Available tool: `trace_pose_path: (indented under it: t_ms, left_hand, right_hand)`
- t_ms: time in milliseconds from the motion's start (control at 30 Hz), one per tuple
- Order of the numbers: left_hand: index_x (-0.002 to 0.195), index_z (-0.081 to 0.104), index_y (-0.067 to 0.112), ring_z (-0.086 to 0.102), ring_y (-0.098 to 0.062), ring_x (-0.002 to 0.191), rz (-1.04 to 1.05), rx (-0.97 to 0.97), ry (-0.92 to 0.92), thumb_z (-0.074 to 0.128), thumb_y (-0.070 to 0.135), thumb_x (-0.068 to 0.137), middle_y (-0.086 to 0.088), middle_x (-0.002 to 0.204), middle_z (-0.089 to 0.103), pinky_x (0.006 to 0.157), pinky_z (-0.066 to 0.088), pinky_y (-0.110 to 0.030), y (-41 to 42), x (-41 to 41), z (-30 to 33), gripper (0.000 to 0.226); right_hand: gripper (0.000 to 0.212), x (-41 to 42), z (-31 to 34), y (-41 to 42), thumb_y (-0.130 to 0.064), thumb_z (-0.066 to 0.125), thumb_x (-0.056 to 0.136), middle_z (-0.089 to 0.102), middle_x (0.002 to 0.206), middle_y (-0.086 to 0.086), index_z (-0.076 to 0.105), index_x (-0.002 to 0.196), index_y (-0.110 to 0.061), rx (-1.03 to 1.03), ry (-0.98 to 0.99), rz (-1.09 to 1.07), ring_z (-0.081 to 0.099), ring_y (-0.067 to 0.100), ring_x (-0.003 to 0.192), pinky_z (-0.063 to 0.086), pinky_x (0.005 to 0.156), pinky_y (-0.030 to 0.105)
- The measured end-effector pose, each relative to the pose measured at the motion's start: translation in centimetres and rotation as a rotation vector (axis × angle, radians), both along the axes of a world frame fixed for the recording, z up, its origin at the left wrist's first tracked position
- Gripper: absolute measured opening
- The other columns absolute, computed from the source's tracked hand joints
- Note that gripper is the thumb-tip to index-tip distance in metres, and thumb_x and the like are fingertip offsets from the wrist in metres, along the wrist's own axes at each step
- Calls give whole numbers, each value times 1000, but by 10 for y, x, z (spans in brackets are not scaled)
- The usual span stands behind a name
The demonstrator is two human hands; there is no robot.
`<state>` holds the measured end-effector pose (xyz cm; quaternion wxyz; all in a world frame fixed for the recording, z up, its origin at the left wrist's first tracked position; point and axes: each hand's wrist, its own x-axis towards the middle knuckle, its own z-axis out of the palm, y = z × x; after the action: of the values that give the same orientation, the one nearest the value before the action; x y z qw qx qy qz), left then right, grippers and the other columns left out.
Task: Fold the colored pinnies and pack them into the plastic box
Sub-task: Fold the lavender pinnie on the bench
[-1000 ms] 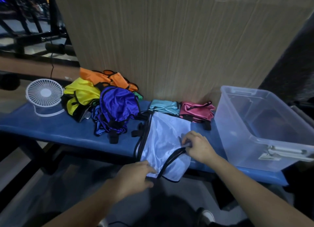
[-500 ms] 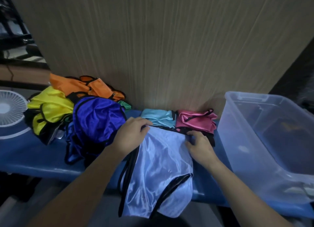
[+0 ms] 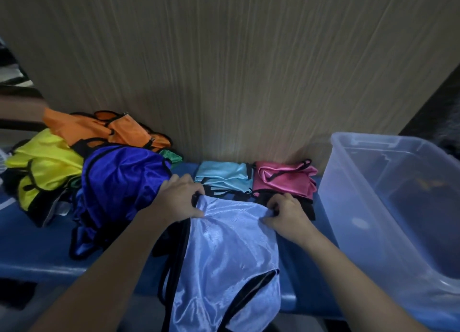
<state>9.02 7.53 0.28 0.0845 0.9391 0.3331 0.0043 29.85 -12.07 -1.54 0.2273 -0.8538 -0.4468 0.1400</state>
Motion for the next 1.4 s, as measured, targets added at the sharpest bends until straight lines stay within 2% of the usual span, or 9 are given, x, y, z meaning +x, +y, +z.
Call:
trace_pose_path:
  t_ms: [133, 300, 433, 567, 767, 900, 1033, 1200, 1400]
  left_hand:
    - [84, 52, 35, 47, -13, 98, -31, -155, -20, 79, 51, 63, 12, 99, 57, 83, 29, -32, 5, -6, -1, 37]
    - [81, 62, 19, 59, -9, 73, -17, -539, -286, 72, 64, 53, -1, 79, 68, 74, 41, -29, 11, -14, -10, 54]
    - [84, 69, 18, 67, -16, 85, -52, -582, -265, 80, 55, 60, -9, 92, 73, 80, 48, -33, 13, -18, -6, 46]
    - [77, 72, 29, 66, -7, 78, -51, -632, -318, 76, 62, 58, -1, 83, 73, 76, 47, -27, 18, -25, 4, 38]
    - [94, 74, 20, 70, -12, 106, -61, -802, -363, 85, 35, 77, 4, 105, 77, 103, 46, -37, 22, -31, 16, 26]
    - [94, 74, 23, 68, -7, 109, -52, -756, -395, 85, 58, 59, 7, 107, 76, 106, 47, -40, 28, -29, 20, 51]
    - [89, 70, 18, 68, -3, 95, -24, -511, -492, 84, 35, 78, 2, 94, 74, 97, 51, -38, 29, -15, 20, 24]
    - [86, 65, 26, 63, -5, 93, 30, -339, -556, 80, 36, 83, 12, 89, 67, 83, 48, -33, 31, -3, 18, 18]
    - [81, 65, 25, 64, -9, 77, 110, -210, -727, 79, 34, 83, 6, 74, 66, 72, 49, -37, 32, 8, 15, 17]
  right_hand:
    - [27, 0, 6, -1, -19, 81, 75, 58, 87, -1, 55, 80, -17, 39, 75, 20, 53, 18, 83, 39, 65, 26]
    - [34, -1, 17, -7, -17, 84, 76, 63, 88, 4, 61, 101, -16, 70, 384, 33, 56, 12, 72, 43, 61, 18]
    - [6, 1, 17, -7, -12, 77, 81, 71, 89, 14, 72, 84, -11, 75, 359, 41, 63, 19, 72, 53, 73, 40]
    - [14, 1, 17, -6, -14, 75, 85, 60, 57, -4, 68, 74, -15, 117, 369, -17, 51, 6, 49, 44, 54, 28]
    - [11, 2, 19, 2, -4, 68, 92, 47, 44, 1, 60, 84, -3, 296, 530, -136, 35, 14, 29, 28, 37, 21]
    - [12, 1, 23, 4, -3, 65, 94, 52, 48, 7, 57, 85, -3, 357, 591, -126, 55, 26, 38, 37, 35, 26]
    - [15, 2, 27, 12, 0, 62, 95, 57, 57, 9, 54, 83, -5, 451, 644, -174, 64, 35, 50, 44, 40, 31]
    - [10, 6, 28, 23, 0, 61, 96, 66, 85, 29, 55, 92, 6, 526, 621, -203, 72, 37, 64, 55, 54, 40]
    - [15, 12, 21, 35, -6, 65, 93, 73, 84, 9, 64, 82, -16, 570, 505, -215, 73, 25, 79, 61, 78, 45]
